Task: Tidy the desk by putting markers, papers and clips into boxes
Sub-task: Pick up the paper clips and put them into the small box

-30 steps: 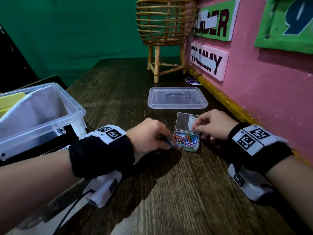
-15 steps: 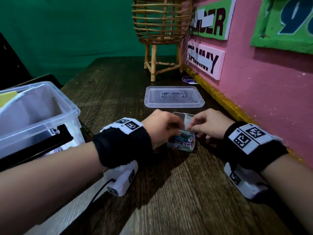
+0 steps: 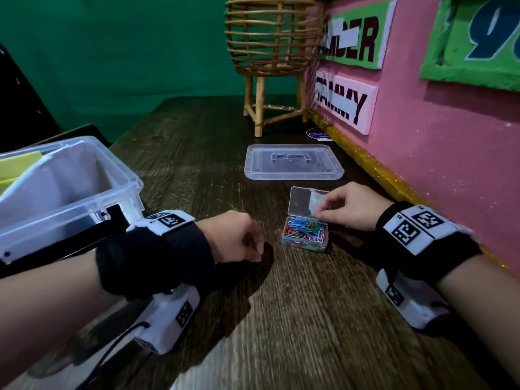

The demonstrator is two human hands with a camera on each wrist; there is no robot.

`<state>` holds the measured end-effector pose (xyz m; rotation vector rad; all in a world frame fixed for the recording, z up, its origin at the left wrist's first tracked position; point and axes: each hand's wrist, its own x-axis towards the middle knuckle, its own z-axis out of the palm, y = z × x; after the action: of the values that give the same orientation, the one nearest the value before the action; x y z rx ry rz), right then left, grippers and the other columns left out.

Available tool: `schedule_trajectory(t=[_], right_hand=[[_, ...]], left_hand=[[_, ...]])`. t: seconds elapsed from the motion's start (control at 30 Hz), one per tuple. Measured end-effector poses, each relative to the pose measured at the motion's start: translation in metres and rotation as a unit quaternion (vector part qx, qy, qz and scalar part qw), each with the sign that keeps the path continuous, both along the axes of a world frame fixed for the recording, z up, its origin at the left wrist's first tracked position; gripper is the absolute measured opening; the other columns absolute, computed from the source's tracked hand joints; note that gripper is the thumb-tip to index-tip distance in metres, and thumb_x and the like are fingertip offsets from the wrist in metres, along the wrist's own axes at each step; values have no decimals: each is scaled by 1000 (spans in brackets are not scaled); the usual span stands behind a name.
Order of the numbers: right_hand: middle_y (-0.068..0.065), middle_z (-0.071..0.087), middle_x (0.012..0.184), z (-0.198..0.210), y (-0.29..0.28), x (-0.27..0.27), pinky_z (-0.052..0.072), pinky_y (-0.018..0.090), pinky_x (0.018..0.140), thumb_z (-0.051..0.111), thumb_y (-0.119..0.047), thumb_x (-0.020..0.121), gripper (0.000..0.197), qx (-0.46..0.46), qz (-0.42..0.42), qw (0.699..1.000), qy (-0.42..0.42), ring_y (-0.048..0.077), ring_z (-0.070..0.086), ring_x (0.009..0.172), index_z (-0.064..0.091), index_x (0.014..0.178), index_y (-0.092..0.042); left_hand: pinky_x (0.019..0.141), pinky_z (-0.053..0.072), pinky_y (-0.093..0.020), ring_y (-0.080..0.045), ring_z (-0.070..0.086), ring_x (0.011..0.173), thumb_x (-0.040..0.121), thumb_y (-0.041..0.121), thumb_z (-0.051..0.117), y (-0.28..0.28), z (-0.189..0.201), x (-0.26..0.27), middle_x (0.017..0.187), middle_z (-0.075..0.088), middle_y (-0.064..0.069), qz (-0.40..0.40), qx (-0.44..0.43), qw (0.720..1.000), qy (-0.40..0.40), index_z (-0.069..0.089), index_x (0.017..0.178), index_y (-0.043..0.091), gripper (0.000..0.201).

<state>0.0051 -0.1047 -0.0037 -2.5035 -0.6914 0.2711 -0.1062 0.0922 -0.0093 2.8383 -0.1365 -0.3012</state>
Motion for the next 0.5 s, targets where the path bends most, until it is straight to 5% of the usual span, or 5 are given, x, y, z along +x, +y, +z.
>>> schedule_trajectory(t=[0.07,0.3,0.5], right_hand=[[-4,69,88,0,0,1,45,23,78,67,-26,81,11,-2,-2,1000,-1,9,58,82,74,87,-20],[-13,61,70,-2,1,3,40,17,59,68,-24,81,12,13,-12,1000,3,2,49,62,75,87,-17],[-6,66,89,1,2,-1,44,21,75,65,-21,82,11,-2,-2,1000,3,6,57,79,74,89,-19]], left_hand=[[63,38,-14,-6,51,71,82,22,66,-4,0,3,78,58,8,-8,6,1000,5,69,93,18,12],[82,48,-23,-13,61,89,82,26,66,-15,-2,18,100,70,-1,9,2,1000,1,69,98,16,18],[69,38,-17,-10,52,74,81,24,65,-16,0,20,79,58,5,-17,2,998,-56,68,89,15,13]])
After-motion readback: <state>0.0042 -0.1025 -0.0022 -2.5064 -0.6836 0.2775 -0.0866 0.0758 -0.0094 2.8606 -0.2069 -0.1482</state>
